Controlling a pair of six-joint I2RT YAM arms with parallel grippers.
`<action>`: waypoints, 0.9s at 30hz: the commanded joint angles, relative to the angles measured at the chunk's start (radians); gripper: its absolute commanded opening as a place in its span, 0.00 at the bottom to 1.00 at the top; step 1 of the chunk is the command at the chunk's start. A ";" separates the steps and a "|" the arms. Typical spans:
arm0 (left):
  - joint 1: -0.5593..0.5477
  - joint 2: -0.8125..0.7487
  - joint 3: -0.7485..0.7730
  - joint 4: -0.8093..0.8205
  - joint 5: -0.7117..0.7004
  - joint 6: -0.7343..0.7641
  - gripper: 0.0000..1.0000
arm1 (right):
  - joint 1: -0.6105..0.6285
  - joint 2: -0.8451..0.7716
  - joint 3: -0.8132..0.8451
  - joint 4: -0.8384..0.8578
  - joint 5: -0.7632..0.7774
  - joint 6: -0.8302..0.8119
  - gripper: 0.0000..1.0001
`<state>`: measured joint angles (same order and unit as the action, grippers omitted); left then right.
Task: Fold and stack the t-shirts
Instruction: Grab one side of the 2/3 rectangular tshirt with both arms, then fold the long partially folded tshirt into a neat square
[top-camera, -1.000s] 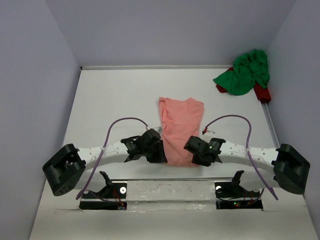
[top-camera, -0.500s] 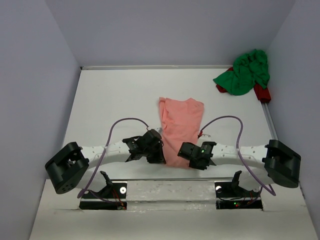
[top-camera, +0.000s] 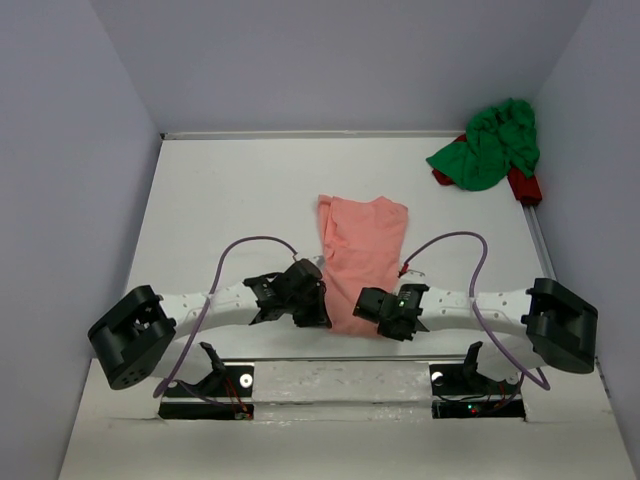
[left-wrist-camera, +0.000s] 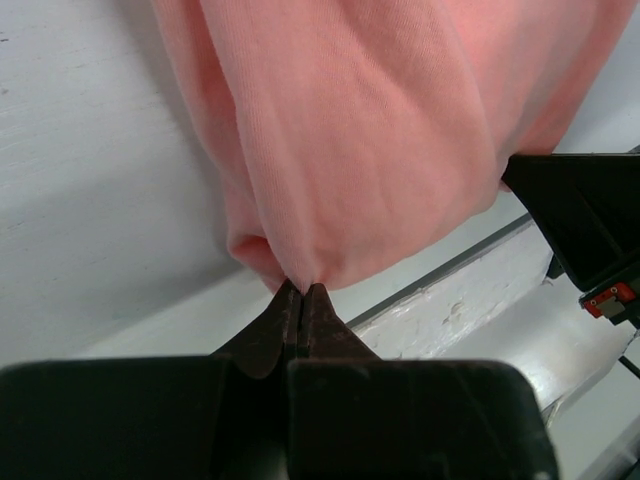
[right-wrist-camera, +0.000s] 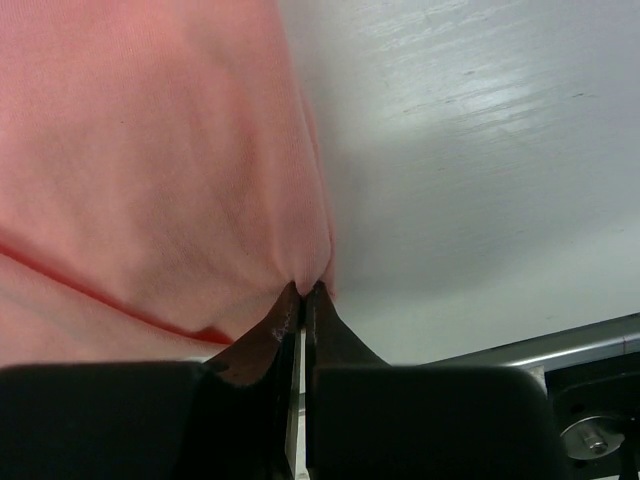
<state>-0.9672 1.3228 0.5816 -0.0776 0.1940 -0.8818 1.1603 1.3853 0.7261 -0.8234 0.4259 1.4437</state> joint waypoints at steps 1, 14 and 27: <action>-0.008 -0.082 -0.017 -0.045 -0.033 -0.008 0.00 | 0.013 0.014 0.056 -0.132 0.099 0.060 0.00; -0.027 -0.211 0.003 -0.162 -0.070 -0.043 0.00 | 0.050 -0.037 0.139 -0.350 0.182 0.153 0.00; -0.047 -0.220 -0.022 -0.166 -0.074 -0.060 0.00 | 0.059 -0.085 0.124 -0.490 0.177 0.354 0.00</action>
<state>-1.0088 1.1339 0.5797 -0.2001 0.1417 -0.9447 1.2125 1.3220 0.8368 -1.1313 0.5274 1.6703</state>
